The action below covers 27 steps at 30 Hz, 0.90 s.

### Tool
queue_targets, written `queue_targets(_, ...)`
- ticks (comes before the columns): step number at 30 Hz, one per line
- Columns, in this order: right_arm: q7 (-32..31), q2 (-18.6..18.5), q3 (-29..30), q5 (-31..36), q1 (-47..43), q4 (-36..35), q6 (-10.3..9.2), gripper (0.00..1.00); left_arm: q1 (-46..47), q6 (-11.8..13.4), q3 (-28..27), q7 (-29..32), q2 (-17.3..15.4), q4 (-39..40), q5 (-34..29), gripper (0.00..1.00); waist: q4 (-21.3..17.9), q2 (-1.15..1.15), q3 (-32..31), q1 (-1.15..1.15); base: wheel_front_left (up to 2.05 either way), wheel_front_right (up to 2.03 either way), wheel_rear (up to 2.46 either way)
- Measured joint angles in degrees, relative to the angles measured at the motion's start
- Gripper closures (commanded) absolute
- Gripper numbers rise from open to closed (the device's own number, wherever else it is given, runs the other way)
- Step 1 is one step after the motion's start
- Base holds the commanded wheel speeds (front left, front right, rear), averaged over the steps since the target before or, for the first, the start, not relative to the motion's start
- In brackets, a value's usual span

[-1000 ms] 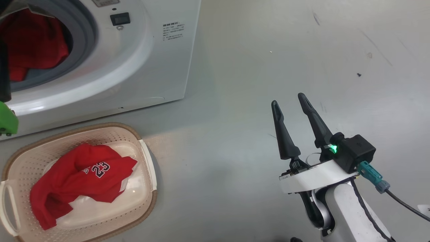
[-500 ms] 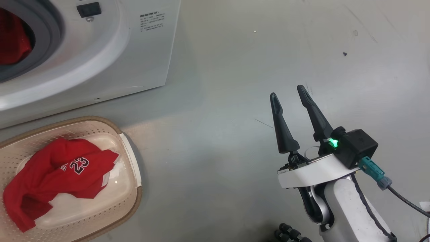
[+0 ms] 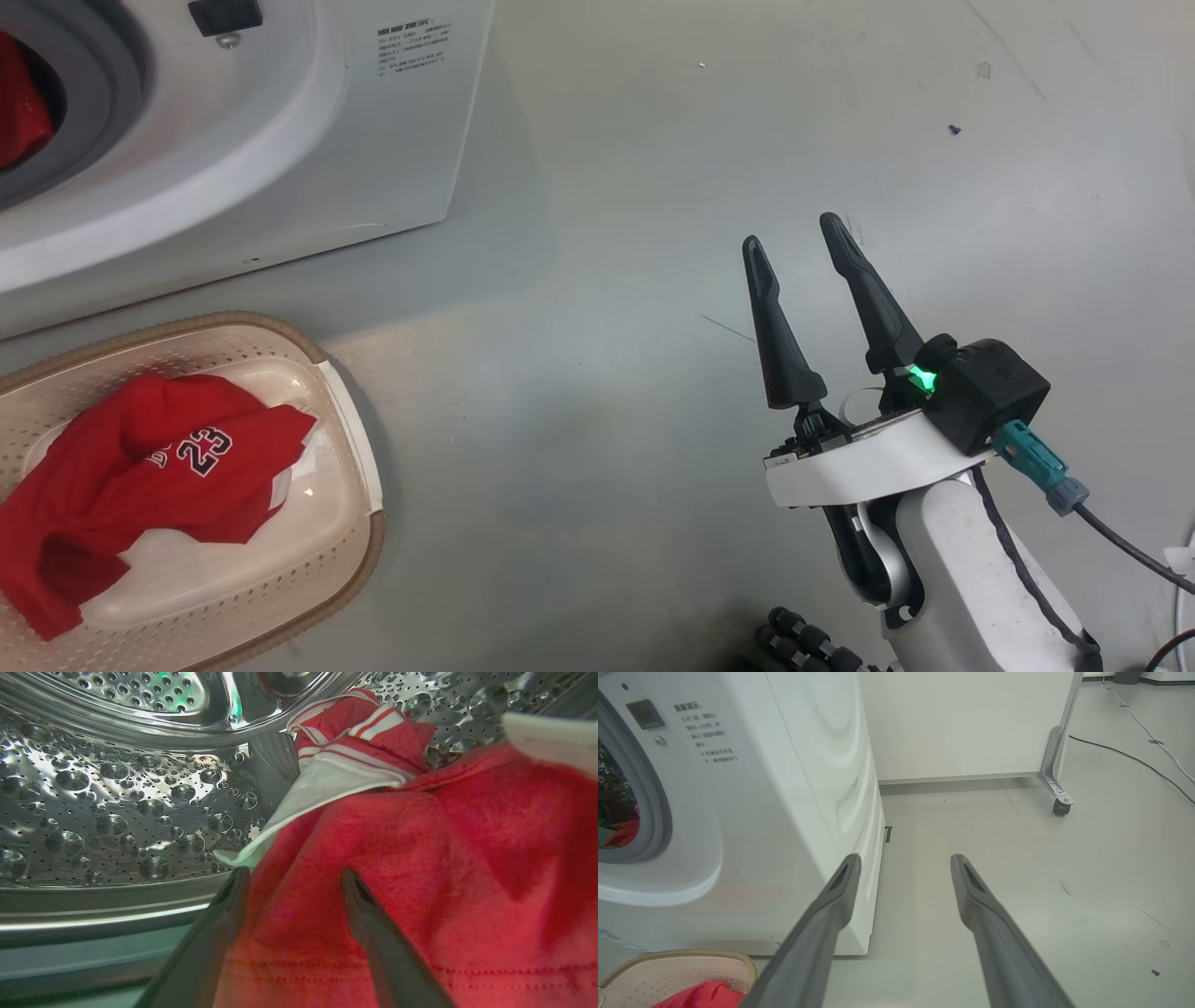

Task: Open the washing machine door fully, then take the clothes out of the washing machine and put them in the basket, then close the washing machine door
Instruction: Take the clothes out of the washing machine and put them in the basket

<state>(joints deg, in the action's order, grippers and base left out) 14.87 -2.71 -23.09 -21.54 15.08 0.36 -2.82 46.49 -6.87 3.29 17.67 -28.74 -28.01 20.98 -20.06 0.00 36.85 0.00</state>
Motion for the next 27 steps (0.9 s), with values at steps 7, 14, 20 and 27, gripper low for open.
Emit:
queue_targets(7,0.0,0.0,-0.74,0.07,0.05,-0.01,-0.32,0.0,2.97,0.0,0.94,1.0,0.02,-2.59,-0.86,0.0,-0.33,0.0,0.49,0.0,0.0,0.0,0.0)
queue_targets(14,0.0,0.01,-1.25,0.07,0.88,-0.01,-0.44,0.0,5.64,-0.01,1.86,1.15,0.57,-4.27,-0.92,0.0,-0.67,0.0,1.0,0.0,0.0,0.0,0.0)
queue_targets(20,0.0,0.01,-1.32,0.07,1.06,-0.01,-0.85,0.0,6.64,-0.01,3.08,0.89,1.13,-5.2,-0.92,1.0,-0.8,0.0,1.25,0.0,0.0,0.0,0.0)
queue_targets(27,0.0,0.01,-1.31,0.08,1.46,0.01,-0.87,0.0,7.31,-0.05,4.25,-0.35,1.65,-6.98,-0.92,1.0,-0.63,0.0,1.04,0.0,0.0,0.0,0.0)
